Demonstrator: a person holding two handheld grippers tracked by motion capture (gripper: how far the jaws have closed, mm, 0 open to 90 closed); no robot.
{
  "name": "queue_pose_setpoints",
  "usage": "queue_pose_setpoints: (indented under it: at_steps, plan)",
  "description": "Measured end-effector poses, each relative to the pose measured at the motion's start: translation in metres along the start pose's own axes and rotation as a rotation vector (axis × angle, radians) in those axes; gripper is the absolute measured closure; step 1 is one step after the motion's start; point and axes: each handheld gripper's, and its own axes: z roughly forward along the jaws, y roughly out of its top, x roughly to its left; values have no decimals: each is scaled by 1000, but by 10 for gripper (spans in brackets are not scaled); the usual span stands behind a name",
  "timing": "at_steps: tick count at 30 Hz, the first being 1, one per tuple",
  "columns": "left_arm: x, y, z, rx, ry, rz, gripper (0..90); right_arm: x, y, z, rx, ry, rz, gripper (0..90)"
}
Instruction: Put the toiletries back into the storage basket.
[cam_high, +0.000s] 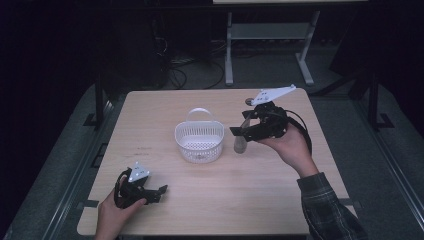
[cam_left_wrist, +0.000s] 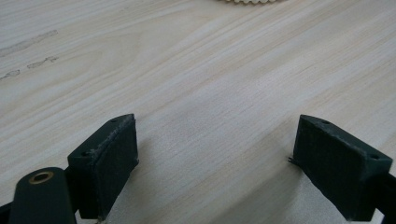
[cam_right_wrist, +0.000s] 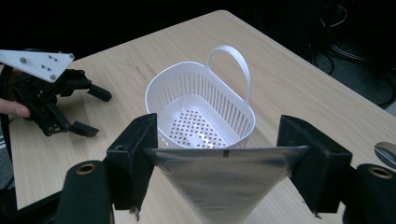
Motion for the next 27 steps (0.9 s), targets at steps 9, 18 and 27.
queue_pose_setpoints:
  at_steps: [9, 18, 27]
  plan:
    - [0, 0, 0, 1, -1, 0, 128, 0, 11, 6, -8, 10, -5, 298]
    - [0, 0, 0, 1, 0, 0, 128, 1, 24, 10, -15, 15, -14, 298]
    - [0, 0, 0, 0, 0, 0, 128, 1, 35, 18, -20, 16, -13, 298]
